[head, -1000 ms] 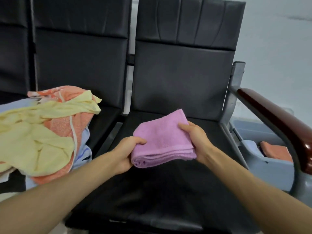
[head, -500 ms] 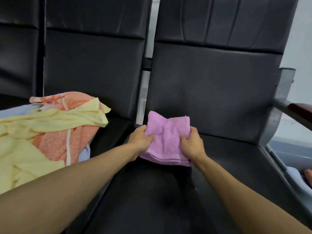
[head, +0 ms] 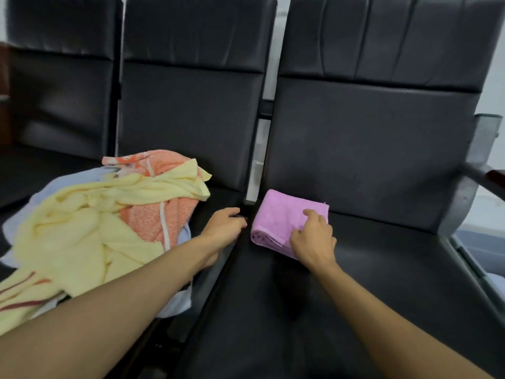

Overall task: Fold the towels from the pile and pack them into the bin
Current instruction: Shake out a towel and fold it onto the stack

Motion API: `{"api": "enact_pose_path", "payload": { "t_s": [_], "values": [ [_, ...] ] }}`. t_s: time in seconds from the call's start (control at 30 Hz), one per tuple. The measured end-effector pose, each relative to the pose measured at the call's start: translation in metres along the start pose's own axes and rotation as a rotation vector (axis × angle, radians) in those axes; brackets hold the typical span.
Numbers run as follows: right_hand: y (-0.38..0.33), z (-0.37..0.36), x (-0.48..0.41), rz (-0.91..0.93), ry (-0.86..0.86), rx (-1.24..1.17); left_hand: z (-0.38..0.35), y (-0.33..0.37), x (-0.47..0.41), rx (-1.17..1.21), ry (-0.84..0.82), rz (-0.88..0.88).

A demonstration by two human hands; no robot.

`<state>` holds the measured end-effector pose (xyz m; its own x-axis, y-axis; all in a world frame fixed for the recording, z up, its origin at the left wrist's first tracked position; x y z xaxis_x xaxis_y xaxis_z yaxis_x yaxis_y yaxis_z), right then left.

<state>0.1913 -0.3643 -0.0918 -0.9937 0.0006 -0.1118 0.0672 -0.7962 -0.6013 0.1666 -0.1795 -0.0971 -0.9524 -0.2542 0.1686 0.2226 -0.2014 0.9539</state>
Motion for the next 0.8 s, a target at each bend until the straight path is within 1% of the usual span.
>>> {"api": "enact_pose_path", "payload": {
  "t_s": [0.13, 0.23, 0.3, 0.4, 0.47, 0.53, 0.6, 0.63, 0.67, 0.73, 0.8],
  "values": [
    [-0.059, -0.010, 0.033, 0.173, -0.179, -0.089, 0.067, 0.011, 0.051, -0.115, 0.058, -0.087],
    [-0.101, -0.024, 0.051, 0.263, -0.264, -0.112, 0.112, 0.015, 0.079, -0.081, 0.147, -0.174],
    [-0.124, -0.039, 0.058, 0.308, -0.332, -0.120, 0.133, 0.016, 0.084, -0.182, 0.194, -0.203],
    [-0.154, -0.064, 0.069, 0.385, -0.406, -0.115, 0.163, 0.011, 0.079, -0.480, 0.269, -0.246],
    [-0.168, -0.077, 0.073, 0.418, -0.421, -0.133, 0.177, 0.000, 0.072, -0.760, 0.270, -0.225],
    [-0.176, -0.088, 0.076, 0.419, -0.449, -0.158, 0.185, -0.018, 0.064, -1.048, 0.167, -0.175],
    [-0.178, -0.099, 0.078, 0.411, -0.490, -0.176, 0.192, -0.035, 0.059, -1.203, 0.025, -0.102],
    [-0.177, -0.102, 0.078, 0.405, -0.497, -0.182, 0.196, -0.039, 0.058, -1.228, -0.011, -0.072],
    [-0.176, -0.104, 0.079, 0.395, -0.497, -0.187, 0.201, -0.042, 0.056, -1.216, -0.008, -0.061],
    [-0.173, -0.106, 0.077, 0.329, -0.499, -0.252, 0.212, -0.042, 0.056, -1.107, 0.088, -0.090],
    [-0.171, -0.105, 0.077, 0.173, -0.569, -0.421, 0.215, -0.040, 0.055, -0.982, 0.151, -0.140]
  ]
}}
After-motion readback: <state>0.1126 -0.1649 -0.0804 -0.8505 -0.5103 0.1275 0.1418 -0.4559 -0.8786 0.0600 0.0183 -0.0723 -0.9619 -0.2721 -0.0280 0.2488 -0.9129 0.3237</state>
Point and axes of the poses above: each hand's wrist, its own x-axis away from the middle knuckle, its own z-axis out of the back of the hand, y = z × x, the point moved 4 cm from there along -x, towards the middle knuckle, and after that the axes turned 3 degrees about -y, right-handed, at the moved point
